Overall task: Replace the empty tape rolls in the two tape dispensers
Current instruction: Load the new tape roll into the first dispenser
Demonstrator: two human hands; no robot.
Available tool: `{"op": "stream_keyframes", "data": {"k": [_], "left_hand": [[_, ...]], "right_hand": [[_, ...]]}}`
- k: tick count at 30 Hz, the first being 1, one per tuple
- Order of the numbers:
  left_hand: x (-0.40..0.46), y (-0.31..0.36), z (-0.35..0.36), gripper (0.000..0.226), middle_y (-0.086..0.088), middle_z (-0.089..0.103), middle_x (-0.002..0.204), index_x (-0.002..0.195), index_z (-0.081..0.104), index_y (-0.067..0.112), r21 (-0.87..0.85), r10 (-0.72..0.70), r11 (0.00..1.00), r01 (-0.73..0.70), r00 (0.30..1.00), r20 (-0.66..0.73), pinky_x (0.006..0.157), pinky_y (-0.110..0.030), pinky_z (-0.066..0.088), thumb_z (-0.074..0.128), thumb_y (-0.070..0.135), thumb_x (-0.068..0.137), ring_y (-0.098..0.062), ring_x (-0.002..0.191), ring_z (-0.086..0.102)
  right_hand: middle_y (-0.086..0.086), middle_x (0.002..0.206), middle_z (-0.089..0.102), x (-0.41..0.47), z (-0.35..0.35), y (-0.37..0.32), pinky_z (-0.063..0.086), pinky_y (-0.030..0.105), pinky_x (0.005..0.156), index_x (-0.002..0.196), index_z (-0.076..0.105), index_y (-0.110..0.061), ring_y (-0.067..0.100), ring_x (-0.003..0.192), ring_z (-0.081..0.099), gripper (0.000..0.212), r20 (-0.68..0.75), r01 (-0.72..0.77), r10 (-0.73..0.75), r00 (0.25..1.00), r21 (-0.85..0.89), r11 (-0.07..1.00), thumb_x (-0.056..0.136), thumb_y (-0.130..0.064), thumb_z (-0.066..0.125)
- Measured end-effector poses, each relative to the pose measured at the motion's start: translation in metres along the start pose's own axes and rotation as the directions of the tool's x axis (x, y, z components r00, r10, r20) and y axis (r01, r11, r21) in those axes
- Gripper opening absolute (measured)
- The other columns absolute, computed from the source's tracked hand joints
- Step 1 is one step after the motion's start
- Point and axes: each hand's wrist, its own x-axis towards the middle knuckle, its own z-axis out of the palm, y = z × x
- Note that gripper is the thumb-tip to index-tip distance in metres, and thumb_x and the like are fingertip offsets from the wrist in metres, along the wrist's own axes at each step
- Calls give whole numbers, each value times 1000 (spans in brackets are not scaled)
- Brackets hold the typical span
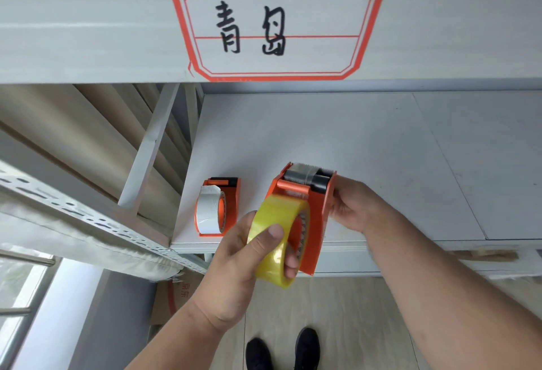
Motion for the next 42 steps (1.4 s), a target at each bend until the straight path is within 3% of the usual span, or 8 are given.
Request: {"op": "stream_keyframes", "data": {"k": [4, 8, 13, 18, 24, 34, 38, 42], "left_hand": [[7, 12, 6, 34, -19, 68, 65, 87, 70, 7, 22, 27, 999, -28, 999, 21, 59, -35, 56, 73, 41, 80, -28, 57, 64], [8, 23, 5, 37, -19, 68, 67, 89, 68, 5, 69, 21, 997, -26, 997, 68, 59, -36, 56, 72, 41, 81, -28, 58, 65], [-6, 19, -3, 60, -21, 70, 71, 106, 57, -9, 158, -79, 986, 60, 990, 114, 60, -35, 55, 76, 41, 79, -31, 60, 65], [-15, 4, 1, 49, -20, 71, 74, 103, 59, 0, 173, -128, 979, 107, 985, 116, 61, -33, 55, 77, 39, 79, -30, 63, 65], [-24, 4, 0, 56, -20, 71, 76, 109, 57, -8, 162, -103, 983, 82, 986, 130, 63, -35, 55, 75, 38, 82, -30, 66, 66], [-3, 31, 10, 32, -19, 68, 67, 83, 68, 0, -37, 61, 998, -60, 998, 29, 57, -34, 57, 68, 31, 76, -27, 57, 64], [20, 40, 14, 30, -15, 68, 68, 85, 66, -2, -68, 71, 995, -75, 996, -51, 58, -32, 58, 59, 27, 87, -24, 58, 65], [35, 39, 19, 22, -13, 69, 71, 91, 67, 2, -61, 82, 994, -88, 992, -96, 61, -34, 60, 58, 21, 98, -23, 60, 66]], "right_hand": [[9, 80, 76, -10, 5, 20, 62, 29, 77, 104, 75, -5, 17, 67, 73, 25, 51, 36, -46, 998, 189, 981, 101, -28, 67], [10, 70, 76, -24, 6, 11, 62, 26, 53, 94, 73, -2, 17, 56, 74, 29, 2, 78, -82, 997, 294, 953, 102, -29, 64], [5, 64, 77, -27, 3, -47, 56, 19, 44, 92, 70, -5, 10, 48, 71, 14, -147, 188, -181, 972, 35, 981, 99, -5, 58], [10, 75, 80, -33, 8, -94, 62, 21, 58, 93, 71, -5, 13, 65, 78, 8, -160, 261, -293, 942, -197, 945, 96, -2, 63], [14, 87, 79, -19, 7, -105, 61, 22, 55, 101, 71, -3, 13, 62, 79, 8, -240, 244, -302, 923, -242, 939, 94, -2, 67], [12, 79, 81, -43, -1, -2, 62, 31, 61, 103, 64, -3, 20, 68, 78, 22, -80, 22, -19, 997, 34, 999, 102, -23, 54], [13, 101, 80, -63, 18, 38, 63, 27, 69, 114, 72, 0, 18, 84, 78, 24, -8, 115, -117, 993, -117, 986, 96, -16, 68], [5, 91, 80, -72, 37, 58, 59, 27, 66, 105, 76, -9, 17, 79, 77, 20, -74, 128, -150, 986, -246, 961, 91, -23, 77]]}}
